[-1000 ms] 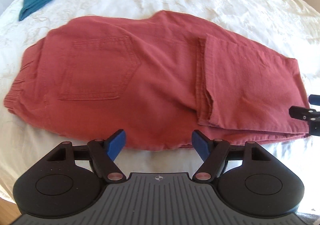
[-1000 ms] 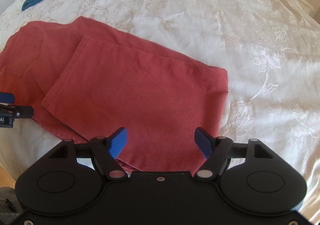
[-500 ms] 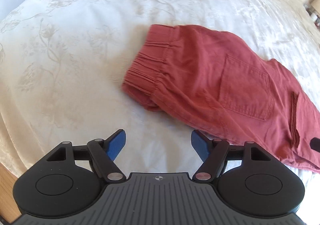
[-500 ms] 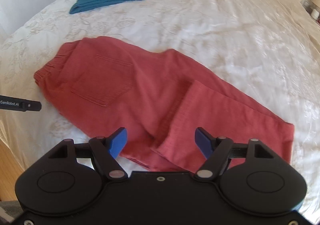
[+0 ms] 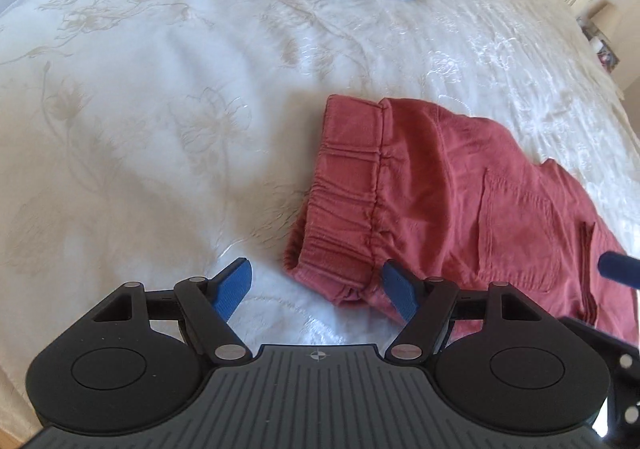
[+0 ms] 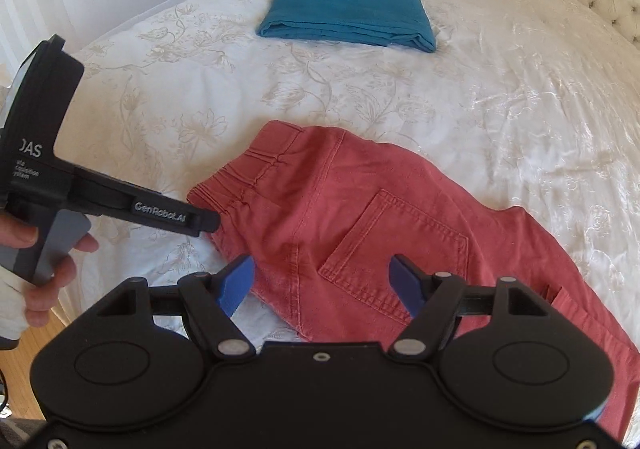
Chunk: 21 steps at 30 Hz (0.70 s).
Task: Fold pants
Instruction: 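Withdraw both open tools from the folded trousers, then grasp the waistband end with the left tool and fold it over the legs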
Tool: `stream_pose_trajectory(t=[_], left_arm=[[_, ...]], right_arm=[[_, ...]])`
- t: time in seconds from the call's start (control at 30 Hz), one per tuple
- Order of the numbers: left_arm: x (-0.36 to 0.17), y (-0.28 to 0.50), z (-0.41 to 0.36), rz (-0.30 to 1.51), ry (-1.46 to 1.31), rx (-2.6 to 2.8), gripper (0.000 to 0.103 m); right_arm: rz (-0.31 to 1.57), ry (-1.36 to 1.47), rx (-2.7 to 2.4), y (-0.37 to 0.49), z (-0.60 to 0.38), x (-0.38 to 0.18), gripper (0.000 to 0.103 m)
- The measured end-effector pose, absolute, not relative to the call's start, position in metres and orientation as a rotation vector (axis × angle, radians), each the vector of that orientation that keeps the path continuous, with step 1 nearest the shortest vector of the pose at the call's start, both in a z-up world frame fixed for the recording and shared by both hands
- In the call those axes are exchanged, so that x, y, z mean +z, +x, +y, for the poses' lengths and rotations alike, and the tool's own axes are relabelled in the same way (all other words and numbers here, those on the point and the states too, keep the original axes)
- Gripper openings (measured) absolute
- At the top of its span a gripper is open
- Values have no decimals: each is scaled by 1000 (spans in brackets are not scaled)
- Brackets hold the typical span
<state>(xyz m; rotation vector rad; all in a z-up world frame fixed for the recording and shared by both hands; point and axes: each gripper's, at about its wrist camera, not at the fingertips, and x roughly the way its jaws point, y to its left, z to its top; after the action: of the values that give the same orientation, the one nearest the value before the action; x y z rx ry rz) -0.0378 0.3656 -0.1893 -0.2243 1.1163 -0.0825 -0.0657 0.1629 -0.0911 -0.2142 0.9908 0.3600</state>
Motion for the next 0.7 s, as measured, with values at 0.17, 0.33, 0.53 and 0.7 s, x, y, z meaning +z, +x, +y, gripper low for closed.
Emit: stream_pose_trajectory(t=[0.17, 0.33, 0.53, 0.7], left_arm=[[-202, -18, 361, 1115, -175, -117, 71], [-225, 10, 369, 1202, -189, -226, 76], [-236, 13, 377, 1184, -212, -321, 82], [-237, 21, 365, 1141, -186, -383, 84]], right_arm=[[1046, -188, 278, -66, 150, -96, 75], [1082, -141, 198, -60, 139, -98, 75], [1111, -125, 152, -54, 139, -101, 75], [1135, -136, 140, -48, 143, -105, 75]])
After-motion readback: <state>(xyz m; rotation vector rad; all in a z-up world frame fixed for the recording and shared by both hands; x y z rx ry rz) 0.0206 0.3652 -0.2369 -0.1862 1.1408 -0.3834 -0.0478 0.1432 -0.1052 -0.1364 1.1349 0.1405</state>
